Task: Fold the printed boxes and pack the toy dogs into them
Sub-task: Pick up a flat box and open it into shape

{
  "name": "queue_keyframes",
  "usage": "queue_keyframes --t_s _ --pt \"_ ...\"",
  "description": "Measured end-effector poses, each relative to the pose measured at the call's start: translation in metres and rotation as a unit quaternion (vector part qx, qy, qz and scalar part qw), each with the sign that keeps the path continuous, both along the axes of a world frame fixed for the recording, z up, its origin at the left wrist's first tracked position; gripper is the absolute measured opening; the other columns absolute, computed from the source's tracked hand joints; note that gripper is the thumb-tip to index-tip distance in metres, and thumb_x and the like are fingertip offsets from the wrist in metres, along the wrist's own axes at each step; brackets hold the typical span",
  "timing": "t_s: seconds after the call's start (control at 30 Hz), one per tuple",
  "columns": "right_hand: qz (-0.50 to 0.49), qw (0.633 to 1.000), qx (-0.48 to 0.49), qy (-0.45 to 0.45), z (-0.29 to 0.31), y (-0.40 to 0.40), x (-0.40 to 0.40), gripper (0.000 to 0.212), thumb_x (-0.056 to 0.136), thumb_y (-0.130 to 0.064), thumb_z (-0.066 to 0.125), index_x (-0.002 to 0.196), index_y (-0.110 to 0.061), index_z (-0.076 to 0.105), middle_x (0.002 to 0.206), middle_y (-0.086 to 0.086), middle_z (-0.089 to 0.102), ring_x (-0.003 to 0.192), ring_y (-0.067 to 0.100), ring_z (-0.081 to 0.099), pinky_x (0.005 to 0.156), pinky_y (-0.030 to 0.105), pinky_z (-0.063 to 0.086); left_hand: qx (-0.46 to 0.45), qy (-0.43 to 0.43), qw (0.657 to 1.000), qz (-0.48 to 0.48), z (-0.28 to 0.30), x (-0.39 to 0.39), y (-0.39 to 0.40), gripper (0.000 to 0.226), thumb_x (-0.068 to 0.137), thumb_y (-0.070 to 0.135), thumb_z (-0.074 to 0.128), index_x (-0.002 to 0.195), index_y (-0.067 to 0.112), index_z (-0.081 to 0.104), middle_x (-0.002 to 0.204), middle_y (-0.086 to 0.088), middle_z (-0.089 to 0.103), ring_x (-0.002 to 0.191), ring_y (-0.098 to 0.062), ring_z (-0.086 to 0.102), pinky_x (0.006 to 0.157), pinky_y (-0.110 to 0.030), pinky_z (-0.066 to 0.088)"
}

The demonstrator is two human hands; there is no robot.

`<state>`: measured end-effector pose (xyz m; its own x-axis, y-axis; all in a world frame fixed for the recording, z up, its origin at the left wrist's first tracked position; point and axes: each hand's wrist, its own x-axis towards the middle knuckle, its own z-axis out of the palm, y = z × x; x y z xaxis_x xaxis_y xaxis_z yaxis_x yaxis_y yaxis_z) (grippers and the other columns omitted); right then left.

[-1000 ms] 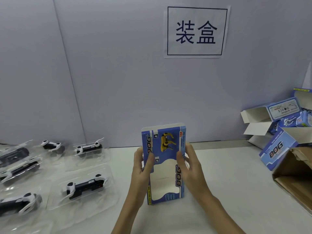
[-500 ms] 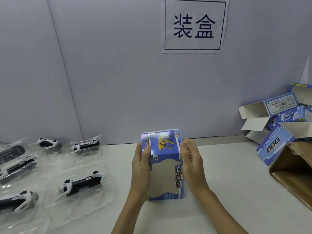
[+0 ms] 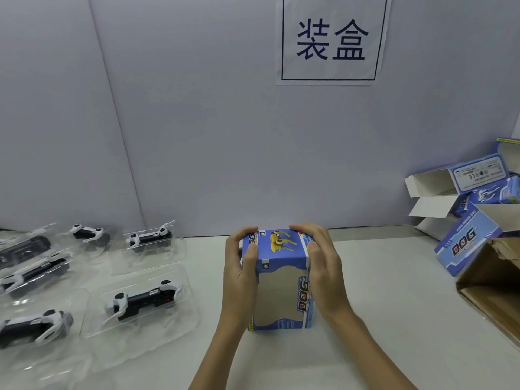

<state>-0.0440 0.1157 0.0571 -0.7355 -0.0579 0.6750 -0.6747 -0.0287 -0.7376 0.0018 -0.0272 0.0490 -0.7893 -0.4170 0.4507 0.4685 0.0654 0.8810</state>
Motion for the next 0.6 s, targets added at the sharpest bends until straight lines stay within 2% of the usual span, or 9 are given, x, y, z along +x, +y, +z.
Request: queue_keyframes --t_s 0.07,0.1,0.17,0.2,0.23,0.3,0.37,0.5,0.6 --pt "0.003 1.000 0.012 -0.014 0.001 0.001 -0.003 0.038 0.099 -0.019 0.034 0.118 -0.020 0.067 0.120 -0.003 0.064 0.115 0.020 0.064 0.091 0.037 0.055 0.014 -0.007 1.000 -0.013 0.001 -0.002 -0.001 0.042 0.089 0.063 0.050 0.126 0.043 0.059 0.123 -0.005 0.069 0.110 -0.037 0.066 0.088 -0.058 0.057" --pt "0.008 1.000 0.012 -0.026 0.001 0.002 -0.005 0.038 0.099 -0.021 0.035 0.118 -0.021 0.067 0.120 -0.004 0.064 0.114 0.020 0.065 0.091 0.041 0.056 0.018 -0.011 1.000 -0.013 0.000 -0.002 -0.001 0.045 0.087 0.067 0.051 0.126 0.045 0.059 0.122 -0.003 0.069 0.107 -0.033 0.067 0.086 -0.052 0.059" --pt "0.022 0.998 0.003 -0.054 -0.002 0.002 -0.006 0.039 0.100 -0.028 0.036 0.127 -0.025 0.064 0.124 -0.007 0.065 0.117 0.020 0.065 0.092 0.040 0.057 0.017 -0.021 1.000 -0.002 -0.002 -0.002 -0.002 0.056 0.083 0.074 0.053 0.135 0.051 0.053 0.122 0.007 0.067 0.102 -0.018 0.067 0.078 -0.025 0.057" --pt "0.033 0.997 -0.009 -0.076 -0.003 0.001 -0.005 0.041 0.101 -0.033 0.038 0.135 -0.028 0.059 0.124 -0.011 0.066 0.117 0.018 0.067 0.091 0.036 0.058 0.015 -0.023 1.000 0.003 -0.005 -0.001 -0.002 0.065 0.081 0.076 0.055 0.141 0.052 0.046 0.125 0.011 0.064 0.104 -0.011 0.066 0.077 -0.016 0.053" --pt "0.046 0.993 -0.027 -0.101 -0.004 0.000 -0.004 0.044 0.100 -0.040 0.040 0.141 -0.031 0.054 0.122 -0.015 0.067 0.114 0.017 0.068 0.087 0.033 0.059 0.009 -0.027 1.000 0.004 -0.010 0.000 -0.002 0.074 0.079 0.075 0.059 0.146 0.050 0.039 0.128 0.015 0.062 0.110 -0.006 0.066 0.080 -0.014 0.052" --pt "0.065 0.986 -0.054 -0.146 -0.003 0.000 -0.002 0.049 0.095 -0.049 0.047 0.142 -0.035 0.051 0.112 -0.015 0.070 0.103 0.013 0.071 0.077 0.026 0.058 -0.013 -0.040 0.999 -0.002 -0.018 0.003 -0.004 0.075 0.076 0.073 0.065 0.141 0.042 0.043 0.130 0.020 0.063 0.117 -0.005 0.065 0.086 -0.019 0.054" --pt "0.088 0.980 -0.062 -0.167 0.001 0.003 -0.003 0.043 0.091 -0.049 0.054 0.131 -0.032 0.060 0.108 -0.005 0.075 0.096 0.014 0.073 0.071 0.022 0.057 -0.019 -0.047 0.999 -0.006 -0.021 0.004 -0.006 0.065 0.075 0.072 0.065 0.129 0.037 0.054 0.125 0.014 0.069 0.113 -0.010 0.069 0.081 -0.024 0.057" --pt "0.158 0.968 -0.069 -0.181 0.009 0.015 -0.007 0.041 0.093 -0.037 0.058 0.133 -0.030 0.062 0.116 0.004 0.074 0.106 0.028 0.074 0.079 0.040 0.062 -0.030 -0.037 0.999 -0.009 -0.016 0.005 -0.007 0.071 0.077 0.070 0.066 0.137 0.035 0.052 0.125 0.017 0.069 0.114 -0.010 0.068 0.082 -0.022 0.056" --pt "0.181 0.955 -0.097 -0.214 0.013 0.020 -0.008 0.045 0.090 -0.036 0.061 0.135 -0.030 0.059 0.118 0.004 0.074 0.103 0.028 0.075 0.075 0.039 0.063 -0.052 -0.021 0.998 -0.027 -0.015 0.006 -0.006 0.072 0.079 0.066 0.069 0.144 0.050 0.043 0.133 0.021 0.064 0.120 -0.009 0.065 0.088 -0.024 0.057"
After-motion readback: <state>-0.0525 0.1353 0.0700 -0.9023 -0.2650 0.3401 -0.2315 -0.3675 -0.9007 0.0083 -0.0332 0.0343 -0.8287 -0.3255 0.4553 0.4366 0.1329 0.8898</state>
